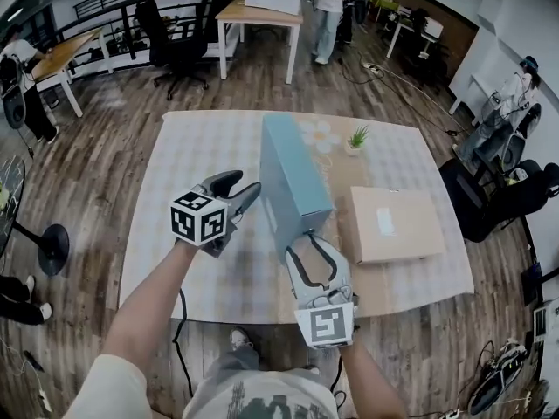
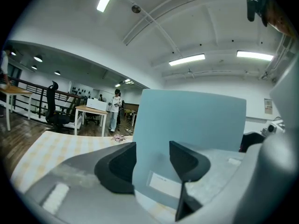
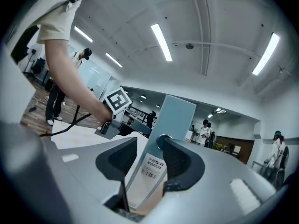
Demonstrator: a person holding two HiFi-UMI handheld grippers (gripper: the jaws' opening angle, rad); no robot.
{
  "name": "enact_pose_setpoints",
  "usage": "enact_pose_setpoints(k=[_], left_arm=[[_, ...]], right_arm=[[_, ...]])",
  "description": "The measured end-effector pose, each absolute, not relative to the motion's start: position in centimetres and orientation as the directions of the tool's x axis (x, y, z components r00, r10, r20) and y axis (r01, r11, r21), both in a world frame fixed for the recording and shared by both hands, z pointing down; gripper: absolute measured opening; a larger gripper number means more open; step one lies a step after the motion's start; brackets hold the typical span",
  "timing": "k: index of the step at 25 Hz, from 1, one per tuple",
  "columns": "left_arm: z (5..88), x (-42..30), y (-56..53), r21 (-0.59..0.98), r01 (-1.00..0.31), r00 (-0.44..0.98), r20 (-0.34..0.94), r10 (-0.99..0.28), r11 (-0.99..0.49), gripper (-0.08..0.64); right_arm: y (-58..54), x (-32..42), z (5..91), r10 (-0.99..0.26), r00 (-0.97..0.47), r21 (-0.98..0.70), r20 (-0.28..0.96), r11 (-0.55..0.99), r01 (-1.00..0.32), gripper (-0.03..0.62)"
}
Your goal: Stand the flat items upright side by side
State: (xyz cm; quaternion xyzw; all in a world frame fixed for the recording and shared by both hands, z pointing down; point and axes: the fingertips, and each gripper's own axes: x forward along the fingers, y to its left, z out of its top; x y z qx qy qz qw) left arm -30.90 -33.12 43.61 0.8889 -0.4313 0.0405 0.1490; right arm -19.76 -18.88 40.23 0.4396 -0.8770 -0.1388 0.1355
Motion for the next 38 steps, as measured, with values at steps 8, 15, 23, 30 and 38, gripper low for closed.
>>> enact_pose_setpoints(k=[8, 15, 23, 30, 38], left_arm=[[43.4, -29.5, -26.2, 0.188, -0.881, 0.469, 0.219, -0.856, -0.434, 0.229], [43.0, -24.8, -18.9, 0.15, -0.915, 0.4, 0.209, -0.892, -0.375, 0.215], [40.9, -9.3, -18.3, 0.115, -0.787, 0.616, 0.201, -0.762, -0.606, 0.215], [42.6, 2.5, -25.0, 0.112, -0.636, 0.751, 0.317, -0.579, -0.763, 0.222], [47.6, 12.1, -33.5, 0.122, -0.489, 0.786, 0.49, -0.376, -0.864, 0.262]], right_arm=[[-19.7, -12.1, 40.6, -0.785, -0.61, 0.122, 0.109, 0.619, -0.776, 0.176], [-18.5, -4.8, 42.0, -0.781, -0.607, -0.015, 0.148, 0.612, -0.791, 0.176], [-19.0, 5.9, 43.6, -0.835, -0.52, -0.248, 0.181, 0.473, -0.846, 0.193], [-20.7, 14.3, 47.1, -0.882, -0.415, -0.442, 0.222, 0.289, -0.849, 0.212], [-23.4, 19.7, 53.7, -0.895, -0.34, -0.659, 0.288, 0.073, -0.749, 0.234]])
